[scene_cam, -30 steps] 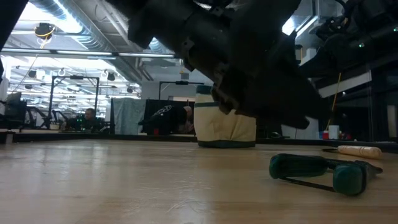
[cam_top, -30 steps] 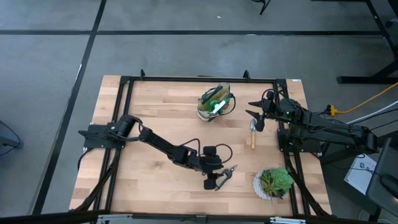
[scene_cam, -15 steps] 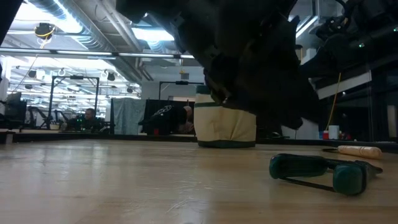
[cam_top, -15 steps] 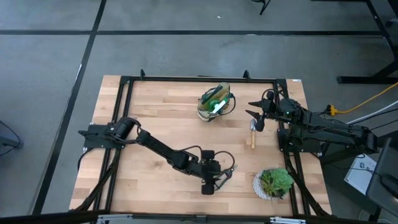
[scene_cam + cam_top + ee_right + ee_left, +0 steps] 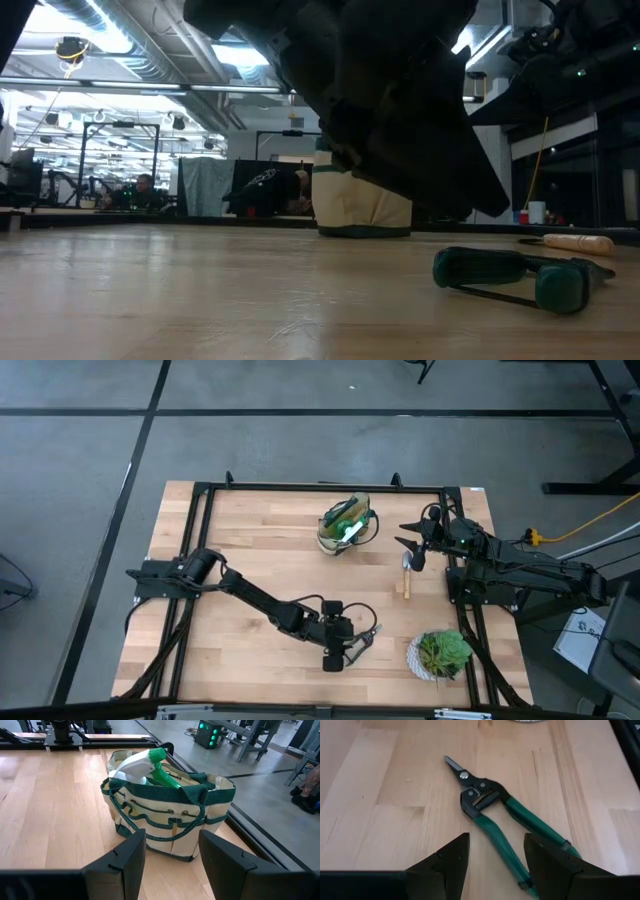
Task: Pick & Place Garden tools in Gardening bag
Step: Put the fruit pruner into the green gardening bag
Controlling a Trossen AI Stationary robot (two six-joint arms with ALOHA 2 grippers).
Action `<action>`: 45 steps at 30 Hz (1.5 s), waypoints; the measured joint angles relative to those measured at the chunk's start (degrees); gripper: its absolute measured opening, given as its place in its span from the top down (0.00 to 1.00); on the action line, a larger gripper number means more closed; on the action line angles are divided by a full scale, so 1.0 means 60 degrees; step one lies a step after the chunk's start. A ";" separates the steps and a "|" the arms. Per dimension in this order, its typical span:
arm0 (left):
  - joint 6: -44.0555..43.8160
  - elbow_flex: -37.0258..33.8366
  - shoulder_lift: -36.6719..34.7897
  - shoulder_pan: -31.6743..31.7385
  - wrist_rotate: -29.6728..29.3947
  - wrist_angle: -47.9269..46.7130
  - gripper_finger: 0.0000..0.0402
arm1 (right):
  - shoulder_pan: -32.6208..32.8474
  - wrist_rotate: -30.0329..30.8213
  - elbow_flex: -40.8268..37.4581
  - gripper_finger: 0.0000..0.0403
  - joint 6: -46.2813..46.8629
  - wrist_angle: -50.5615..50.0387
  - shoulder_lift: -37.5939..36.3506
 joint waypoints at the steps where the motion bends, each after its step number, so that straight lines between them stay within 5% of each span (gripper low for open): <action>1: 0.0005 0.0000 0.0000 0.0000 0.0000 -0.0001 0.54 | -0.0004 0.0000 0.0000 0.54 -0.0001 0.0000 0.0000; 17: -0.0829 -0.0003 0.0635 -0.0007 -0.0477 0.0533 0.54 | -0.0004 0.0000 -0.0001 0.54 0.0001 0.0000 0.0000; 26: -0.1048 0.0018 0.0670 -0.0045 -0.1603 -0.0546 0.54 | -0.0002 0.0000 0.0000 0.54 -0.0003 0.0000 0.0000; 30: -0.1027 0.0018 0.0652 0.0028 -0.1257 -0.0609 0.55 | -0.0004 0.0000 0.0000 0.54 -0.0001 0.0000 0.0000; 45: -0.0998 0.0018 0.0627 0.0369 -0.0867 -0.0991 0.94 | -0.0001 -0.0001 0.0000 0.54 0.0001 0.0000 0.0000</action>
